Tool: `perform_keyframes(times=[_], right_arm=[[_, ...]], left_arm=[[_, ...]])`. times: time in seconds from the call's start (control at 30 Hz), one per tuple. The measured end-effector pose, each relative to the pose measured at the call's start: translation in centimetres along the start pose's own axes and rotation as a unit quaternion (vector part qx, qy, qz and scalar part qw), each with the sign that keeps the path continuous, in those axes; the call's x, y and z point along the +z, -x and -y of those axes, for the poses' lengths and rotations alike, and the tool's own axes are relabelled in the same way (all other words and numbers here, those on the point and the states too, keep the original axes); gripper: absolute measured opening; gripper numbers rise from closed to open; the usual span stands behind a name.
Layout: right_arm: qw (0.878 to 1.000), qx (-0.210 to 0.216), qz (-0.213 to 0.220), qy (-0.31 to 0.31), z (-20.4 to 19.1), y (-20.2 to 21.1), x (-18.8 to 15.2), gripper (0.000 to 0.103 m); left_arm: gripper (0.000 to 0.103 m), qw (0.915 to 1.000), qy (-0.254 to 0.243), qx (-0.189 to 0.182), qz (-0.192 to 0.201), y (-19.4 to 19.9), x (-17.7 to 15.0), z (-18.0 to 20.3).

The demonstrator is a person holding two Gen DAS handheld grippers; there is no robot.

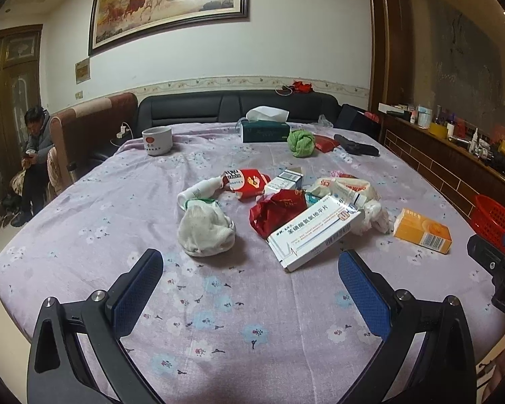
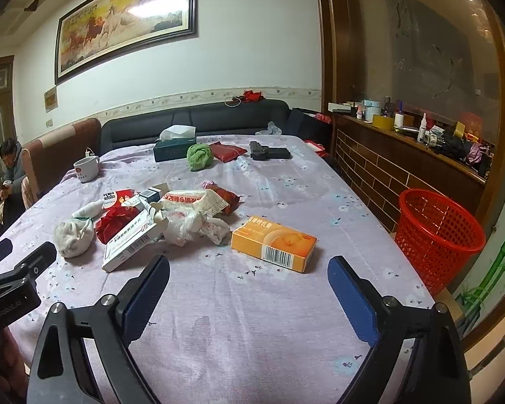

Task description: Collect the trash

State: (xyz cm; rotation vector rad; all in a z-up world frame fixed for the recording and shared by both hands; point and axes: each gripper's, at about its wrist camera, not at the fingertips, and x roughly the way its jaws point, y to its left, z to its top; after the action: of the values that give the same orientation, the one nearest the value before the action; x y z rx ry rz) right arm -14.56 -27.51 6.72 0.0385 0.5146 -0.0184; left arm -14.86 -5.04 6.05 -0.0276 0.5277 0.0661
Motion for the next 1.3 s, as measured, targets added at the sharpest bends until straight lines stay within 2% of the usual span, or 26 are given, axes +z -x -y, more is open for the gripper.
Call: perform_keyframes(times=[1.1,1.3], right_arm=[[1.000,0.007,-0.016,0.004,-0.2,-0.5,-0.4,0.097],[1.000,0.009,-0.020,0.006,-0.3,-0.7,-0.6,0.097]], left_arm=[[0.103,1.0000,-0.003,-0.003,-0.006,0.0,-0.2,0.1],[0.103,0.9999,0.005,-0.004,-0.015,-0.6,-0.1,-1.2]])
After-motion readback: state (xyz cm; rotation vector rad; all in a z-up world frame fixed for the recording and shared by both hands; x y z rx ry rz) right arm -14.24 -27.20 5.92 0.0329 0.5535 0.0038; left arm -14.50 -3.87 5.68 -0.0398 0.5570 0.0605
